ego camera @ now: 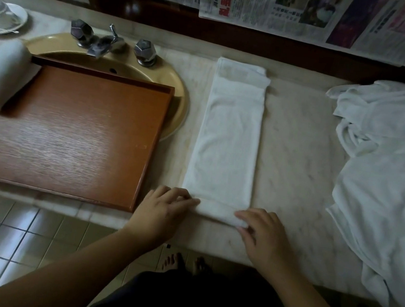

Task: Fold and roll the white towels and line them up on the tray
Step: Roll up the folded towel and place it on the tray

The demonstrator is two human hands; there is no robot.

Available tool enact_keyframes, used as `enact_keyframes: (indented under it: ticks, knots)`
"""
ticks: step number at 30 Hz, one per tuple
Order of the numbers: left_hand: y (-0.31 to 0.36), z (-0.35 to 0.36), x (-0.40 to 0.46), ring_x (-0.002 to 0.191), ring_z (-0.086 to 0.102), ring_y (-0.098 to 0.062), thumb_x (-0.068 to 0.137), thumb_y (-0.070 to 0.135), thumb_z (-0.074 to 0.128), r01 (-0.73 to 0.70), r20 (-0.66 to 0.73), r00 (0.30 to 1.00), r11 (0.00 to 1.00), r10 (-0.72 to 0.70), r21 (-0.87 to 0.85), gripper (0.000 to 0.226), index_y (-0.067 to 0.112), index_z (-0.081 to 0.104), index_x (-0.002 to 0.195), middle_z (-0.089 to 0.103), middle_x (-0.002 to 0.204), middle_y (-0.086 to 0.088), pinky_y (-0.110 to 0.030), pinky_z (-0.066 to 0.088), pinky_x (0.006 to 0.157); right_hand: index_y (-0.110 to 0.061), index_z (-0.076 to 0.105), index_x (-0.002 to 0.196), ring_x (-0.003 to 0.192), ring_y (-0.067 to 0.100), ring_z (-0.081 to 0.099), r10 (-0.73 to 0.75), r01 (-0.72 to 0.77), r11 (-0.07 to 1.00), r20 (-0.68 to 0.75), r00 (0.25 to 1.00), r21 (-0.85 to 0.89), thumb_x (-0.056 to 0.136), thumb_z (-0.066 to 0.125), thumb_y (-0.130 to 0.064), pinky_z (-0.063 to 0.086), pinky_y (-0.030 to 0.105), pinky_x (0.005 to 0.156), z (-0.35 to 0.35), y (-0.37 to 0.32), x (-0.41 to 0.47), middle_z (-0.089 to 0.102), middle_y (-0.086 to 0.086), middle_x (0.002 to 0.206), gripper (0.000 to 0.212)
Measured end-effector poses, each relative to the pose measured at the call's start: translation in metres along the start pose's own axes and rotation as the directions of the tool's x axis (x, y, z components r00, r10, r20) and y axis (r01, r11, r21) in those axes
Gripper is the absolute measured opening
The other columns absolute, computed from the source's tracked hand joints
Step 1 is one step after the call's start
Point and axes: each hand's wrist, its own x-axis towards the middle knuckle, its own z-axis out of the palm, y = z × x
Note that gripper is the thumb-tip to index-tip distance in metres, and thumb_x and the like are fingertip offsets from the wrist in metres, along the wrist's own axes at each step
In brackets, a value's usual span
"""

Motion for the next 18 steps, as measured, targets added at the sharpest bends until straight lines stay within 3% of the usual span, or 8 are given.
enact_keyframes:
  ticks: [4, 6, 8, 12, 15, 16, 18]
  knots:
    - [0.010, -0.005, 0.007, 0.098, 0.045, -0.007, 0.103, 0.042, 0.056, 0.267, 0.043, 0.964, 0.939, -0.264, -0.218, 0.028, 0.039, 0.069, 0.128, 0.061, 0.116, 0.024, -0.030, 0.046, 0.084, -0.034, 0.068, 0.107, 0.092, 0.006, 0.058, 0.235, -0.215, 0.918, -0.022, 0.972, 0.334, 0.090, 0.079, -0.015, 0.054, 0.030, 0.083, 0.006, 0.002, 0.006, 0.062, -0.023, 0.101, 0.028]
    - [0.018, -0.010, 0.013, 0.101, 0.051, -0.002, 0.099, 0.045, 0.065, 0.451, 0.078, 0.882, 0.786, -0.464, -0.424, 0.021, 0.041, 0.068, 0.119, 0.059, 0.106, 0.024, -0.029, 0.050, 0.085, -0.042, 0.068, 0.104, 0.095, 0.007, 0.062, 0.286, -0.258, 0.870, -0.005, 0.958, 0.420, 0.093, 0.076, -0.018, 0.055, 0.030, 0.085, 0.009, 0.001, 0.012, 0.065, -0.022, 0.104, 0.028]
    - [0.021, -0.009, 0.019, 0.105, 0.058, -0.008, 0.097, 0.045, 0.069, 0.543, 0.130, 0.807, 0.636, -0.577, -0.548, 0.014, 0.040, 0.069, 0.110, 0.058, 0.102, 0.020, -0.035, 0.055, 0.090, -0.047, 0.068, 0.101, 0.097, 0.010, 0.065, 0.342, -0.303, 0.843, -0.008, 0.940, 0.444, 0.097, 0.071, -0.023, 0.056, 0.036, 0.088, 0.012, 0.002, 0.019, 0.066, -0.016, 0.103, 0.024]
    - [0.017, -0.004, 0.029, 0.105, 0.057, -0.014, 0.096, 0.046, 0.071, 0.582, 0.080, 0.767, 0.638, -0.636, -0.504, 0.015, 0.037, 0.075, 0.107, 0.053, 0.107, 0.017, -0.043, 0.054, 0.098, -0.048, 0.066, 0.097, 0.098, 0.015, 0.061, 0.426, -0.403, 0.825, 0.034, 0.904, 0.397, 0.102, 0.061, -0.031, 0.052, 0.036, 0.090, 0.014, -0.001, 0.033, 0.060, -0.006, 0.103, 0.019]
    - [0.019, -0.005, 0.036, 0.093, 0.062, -0.008, 0.095, 0.047, 0.071, 0.585, 0.081, 0.760, 0.624, -0.645, -0.518, 0.020, 0.035, 0.074, 0.112, 0.061, 0.099, 0.013, -0.040, 0.058, 0.088, -0.047, 0.061, 0.090, 0.094, 0.020, 0.063, 0.439, -0.417, 0.845, 0.011, 0.898, 0.335, 0.100, 0.063, -0.030, 0.050, 0.033, 0.082, 0.014, -0.001, 0.040, 0.060, -0.002, 0.102, 0.020]
    - [0.020, -0.006, 0.037, 0.090, 0.062, -0.009, 0.095, 0.047, 0.071, 0.575, 0.074, 0.770, 0.640, -0.633, -0.510, 0.018, 0.037, 0.073, 0.109, 0.063, 0.094, 0.013, -0.039, 0.058, 0.083, -0.047, 0.061, 0.090, 0.092, 0.019, 0.063, 0.435, -0.406, 0.850, -0.014, 0.900, 0.335, 0.099, 0.065, -0.027, 0.051, 0.032, 0.081, 0.013, -0.002, 0.041, 0.058, -0.002, 0.103, 0.023]
    - [0.021, -0.007, 0.036, 0.092, 0.059, -0.017, 0.095, 0.045, 0.071, 0.524, -0.003, 0.826, 0.769, -0.564, -0.366, 0.014, 0.033, 0.075, 0.102, 0.064, 0.094, 0.010, -0.037, 0.054, 0.078, -0.041, 0.069, 0.098, 0.090, 0.019, 0.062, 0.309, -0.272, 0.925, -0.111, 0.944, 0.264, 0.098, 0.063, -0.016, 0.053, 0.034, 0.081, 0.011, -0.005, 0.039, 0.051, -0.007, 0.103, 0.026]
